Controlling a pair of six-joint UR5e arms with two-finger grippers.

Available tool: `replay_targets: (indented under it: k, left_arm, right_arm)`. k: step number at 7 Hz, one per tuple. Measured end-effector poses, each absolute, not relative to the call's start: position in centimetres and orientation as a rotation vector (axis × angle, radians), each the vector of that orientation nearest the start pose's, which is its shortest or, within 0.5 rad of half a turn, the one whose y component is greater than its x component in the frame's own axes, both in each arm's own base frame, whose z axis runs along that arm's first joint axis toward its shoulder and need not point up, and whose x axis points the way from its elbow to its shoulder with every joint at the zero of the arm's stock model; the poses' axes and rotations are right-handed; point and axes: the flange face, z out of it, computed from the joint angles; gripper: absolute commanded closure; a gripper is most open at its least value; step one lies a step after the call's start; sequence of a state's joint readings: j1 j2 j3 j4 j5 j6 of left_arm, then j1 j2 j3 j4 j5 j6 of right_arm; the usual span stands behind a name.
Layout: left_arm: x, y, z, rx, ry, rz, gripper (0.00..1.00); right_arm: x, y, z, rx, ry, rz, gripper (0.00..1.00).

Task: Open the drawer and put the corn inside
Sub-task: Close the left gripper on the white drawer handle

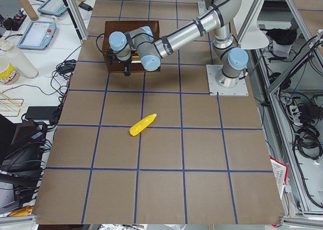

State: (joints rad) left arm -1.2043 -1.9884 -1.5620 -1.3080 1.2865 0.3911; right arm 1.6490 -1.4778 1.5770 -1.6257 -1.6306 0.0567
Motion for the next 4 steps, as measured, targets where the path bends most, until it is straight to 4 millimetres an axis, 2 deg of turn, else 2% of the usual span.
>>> replay_targets:
  k: [4]
  left_arm:
    - [6.7, -62.6, 27.3, 0.012, 3.468, 0.102, 0.0]
  right_arm:
    - [16.8, -51.3, 44.3, -0.037, 3.203, 0.066, 0.0]
